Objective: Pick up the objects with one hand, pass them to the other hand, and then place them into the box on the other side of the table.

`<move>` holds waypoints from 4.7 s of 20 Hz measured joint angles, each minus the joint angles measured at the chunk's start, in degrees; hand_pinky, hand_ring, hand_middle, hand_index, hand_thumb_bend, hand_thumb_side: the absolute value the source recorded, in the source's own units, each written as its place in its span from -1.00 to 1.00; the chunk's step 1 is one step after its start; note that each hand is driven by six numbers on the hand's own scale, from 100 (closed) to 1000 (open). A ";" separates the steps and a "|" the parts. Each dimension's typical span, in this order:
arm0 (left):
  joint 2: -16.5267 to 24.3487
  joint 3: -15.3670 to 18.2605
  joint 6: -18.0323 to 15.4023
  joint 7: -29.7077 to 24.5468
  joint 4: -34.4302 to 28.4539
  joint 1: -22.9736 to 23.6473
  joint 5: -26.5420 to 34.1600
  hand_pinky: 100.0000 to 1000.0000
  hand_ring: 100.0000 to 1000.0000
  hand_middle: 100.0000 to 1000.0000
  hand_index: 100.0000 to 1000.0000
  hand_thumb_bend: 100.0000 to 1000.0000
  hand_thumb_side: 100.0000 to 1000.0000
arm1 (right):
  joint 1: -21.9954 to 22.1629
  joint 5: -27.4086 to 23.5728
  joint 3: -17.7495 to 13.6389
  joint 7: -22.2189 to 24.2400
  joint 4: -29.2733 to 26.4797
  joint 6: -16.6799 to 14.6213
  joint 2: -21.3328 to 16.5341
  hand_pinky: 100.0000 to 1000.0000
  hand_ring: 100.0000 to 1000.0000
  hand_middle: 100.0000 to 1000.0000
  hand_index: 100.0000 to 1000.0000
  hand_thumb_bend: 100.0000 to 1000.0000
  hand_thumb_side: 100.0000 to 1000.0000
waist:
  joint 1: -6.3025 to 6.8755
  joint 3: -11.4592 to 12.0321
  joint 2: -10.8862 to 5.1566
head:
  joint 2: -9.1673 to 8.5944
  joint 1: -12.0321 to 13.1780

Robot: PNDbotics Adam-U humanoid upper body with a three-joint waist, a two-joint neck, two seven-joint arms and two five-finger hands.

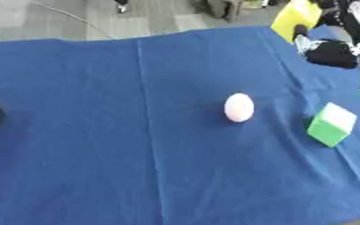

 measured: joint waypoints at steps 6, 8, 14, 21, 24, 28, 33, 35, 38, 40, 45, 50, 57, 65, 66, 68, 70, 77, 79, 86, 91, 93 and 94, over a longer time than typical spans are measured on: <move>2.30 -0.98 1.90 -0.71 0.00 -2.31 0.09 0.49 0.35 0.48 0.76 -0.76 0.60 | -4.35 -1.46 3.91 5.03 0.00 -2.04 6.37 0.72 0.29 -0.20 0.42 -1.00 -0.70 | 0.31 -0.98 -1.76 | 1.60 2.83; 3.13 -0.99 2.34 -0.56 0.00 -2.88 0.09 0.50 0.36 0.49 0.76 -0.76 0.58 | -5.79 -1.61 5.00 6.06 0.00 -2.90 8.70 0.71 0.28 -0.20 0.42 -1.00 -0.70 | 0.33 -1.29 -2.21 | 2.08 3.52; 7.22 -0.62 3.35 0.11 -0.01 -5.08 -0.12 0.50 0.37 0.48 0.75 -0.72 0.49 | -9.43 1.90 9.23 7.30 0.00 -6.52 16.32 0.68 0.21 -0.22 0.39 -1.00 -0.82 | 0.86 -2.36 -3.39 | 3.56 4.67; 13.08 -0.84 7.23 -2.54 -0.02 -7.63 2.11 0.50 0.37 0.46 0.76 -0.74 0.50 | -11.96 10.07 15.94 5.61 0.01 -10.06 23.53 0.67 0.18 -0.22 0.37 -1.00 -0.92 | 1.45 -2.33 -3.75 | 4.53 5.89; 15.30 -1.78 10.18 -6.13 -0.05 -8.88 2.34 0.51 0.38 0.46 0.76 -0.77 0.54 | -12.66 12.99 18.89 5.81 0.01 -10.32 25.66 0.66 0.18 -0.23 0.36 -1.00 -0.97 | 1.58 -1.99 -3.82 | 4.55 6.31; 18.35 -3.90 13.97 -12.85 -0.08 -10.94 1.79 0.51 0.41 0.48 0.77 -0.78 0.57 | -13.54 17.10 22.62 5.85 0.01 -10.51 28.04 0.65 0.17 -0.23 0.36 -1.00 -1.00 | 1.79 -1.58 -3.82 | 4.54 6.56; 22.14 -8.52 16.39 -22.19 -0.34 -13.68 -1.26 0.52 0.44 0.50 0.78 -0.71 0.56 | -14.69 21.92 26.35 5.89 0.02 -11.55 29.69 0.64 0.16 -0.23 0.35 -1.00 -1.00 | 1.98 -1.29 -3.82 | 4.53 6.75; 23.42 -10.71 16.81 -25.86 -0.36 -14.67 -2.55 0.53 0.45 0.52 0.79 -0.67 0.53 | -15.23 23.19 27.25 5.98 0.02 -11.98 30.07 0.64 0.15 -0.23 0.35 -1.00 -1.00 | 2.09 -1.30 -3.82 | 4.55 6.78; 24.94 -13.57 17.37 -30.69 -0.37 -15.68 -4.48 0.54 0.46 0.52 0.79 -0.63 0.51 | -15.88 24.03 28.28 6.00 0.02 -12.29 30.26 0.63 0.14 -0.23 0.35 -1.00 -1.00 | 2.11 -1.35 -3.81 | 4.93 6.76; 25.82 -15.33 17.91 -33.41 -0.37 -16.32 -5.53 0.57 0.50 0.55 0.82 -0.51 0.38 | -16.25 24.34 28.81 5.84 0.02 -12.45 30.40 0.63 0.14 -0.23 0.34 -1.00 -1.00 | 2.22 -1.39 -3.81 | 5.01 6.73; 27.25 -21.16 20.88 -40.44 -0.38 -20.15 -8.78 0.62 0.55 0.58 0.84 -0.29 0.20 | -17.04 25.67 30.81 5.83 0.02 -13.21 30.58 0.63 0.14 -0.23 0.33 -1.00 -1.00 | 2.74 -1.52 -3.81 | 5.55 6.75; 27.30 -25.34 22.84 -44.54 -0.40 -22.45 -12.81 0.62 0.56 0.58 0.85 -0.06 0.14 | -17.37 28.35 32.76 7.03 0.02 -14.78 30.61 0.63 0.14 -0.23 0.33 -1.00 -1.00 | 3.06 -1.53 -3.81 | 5.96 7.24; 24.42 -29.18 23.03 -45.30 -0.41 -26.09 -18.91 0.63 0.57 0.59 0.88 0.10 0.07 | -18.06 31.11 34.99 9.22 0.02 -16.42 31.14 0.63 0.15 -0.22 0.32 -1.00 -1.00 | 3.10 -1.26 -3.70 | 6.17 7.32; 20.53 -32.00 23.85 -42.74 -0.41 -29.49 -22.24 0.62 0.55 0.56 0.86 0.07 0.06 | -18.63 32.24 36.06 10.26 0.02 -17.46 31.73 0.63 0.14 -0.23 0.32 -1.00 -1.00 | 2.98 -0.94 -3.51 | 6.47 7.51; 20.10 -32.35 24.07 -42.54 -0.41 -29.87 -22.43 0.62 0.55 0.56 0.86 0.03 0.08 | -18.65 32.45 36.22 10.50 0.02 -17.47 31.86 0.63 0.14 -0.23 0.32 -1.00 -1.00 | 2.99 -0.90 -3.51 | 6.49 7.52; 19.29 -33.10 24.94 -42.54 -0.41 -30.47 -22.49 0.61 0.54 0.55 0.85 0.02 0.09 | -18.78 32.70 36.36 11.04 0.02 -17.24 32.13 0.63 0.14 -0.22 0.32 -1.00 -1.00 | 2.99 -0.69 -3.50 | 6.57 7.52; 18.58 -33.86 26.31 -42.90 -0.41 -31.16 -22.40 0.61 0.54 0.55 0.85 0.02 0.10 | -19.13 32.95 36.62 11.63 0.02 -16.86 32.30 0.63 0.14 -0.22 0.32 -1.00 -1.00 | 3.02 -0.61 -3.50 | 7.00 7.54; 17.19 -35.53 30.14 -44.97 -0.41 -32.65 -21.45 0.62 0.55 0.55 0.84 -0.06 0.17 | -19.63 33.09 36.65 12.10 0.02 -15.41 32.83 0.64 0.15 -0.22 0.33 -1.00 -1.00 | 3.35 -0.60 -3.50 | 7.54 7.70; 17.00 -35.57 31.12 -45.74 -0.41 -32.65 -20.77 0.63 0.55 0.55 0.84 -0.05 0.21 | -19.64 33.28 36.64 11.97 0.02 -15.10 32.92 0.64 0.15 -0.22 0.33 -1.00 -1.00 | 3.43 -0.60 -3.50 | 7.58 7.77; 16.78 -35.57 33.67 -48.07 -0.41 -32.55 -18.79 0.62 0.54 0.54 0.84 -0.08 0.22 | -19.32 33.69 36.64 11.63 0.02 -15.29 32.97 0.64 0.14 -0.22 0.33 -1.00 -1.00 | 3.33 -0.51 -3.50 | 7.95 7.83; 16.57 -35.58 34.26 -48.55 -0.41 -32.55 -17.70 0.60 0.53 0.50 0.79 -0.27 0.12 | -18.16 33.42 36.64 11.27 0.02 -17.03 32.35 0.64 0.14 -0.22 0.33 -1.00 -1.00 | 3.32 -0.41 -3.49 | 7.95 7.85; 16.25 -35.59 34.34 -48.56 -0.41 -32.58 -17.07 0.59 0.52 0.49 0.77 -0.32 0.08 | -18.08 33.10 36.64 11.32 0.02 -17.59 32.11 0.64 0.14 -0.22 0.33 -1.00 -1.00 | 3.36 -0.34 -3.47 | 7.95 7.85; 16.24 -35.61 34.38 -48.53 -0.41 -32.63 -16.74 0.57 0.51 0.47 0.75 -0.46 0.00 | -18.08 32.95 36.64 11.39 0.02 -17.77 32.04 0.64 0.14 -0.22 0.33 -1.00 -1.00 | 3.37 -0.34 -3.46 | 7.95 7.85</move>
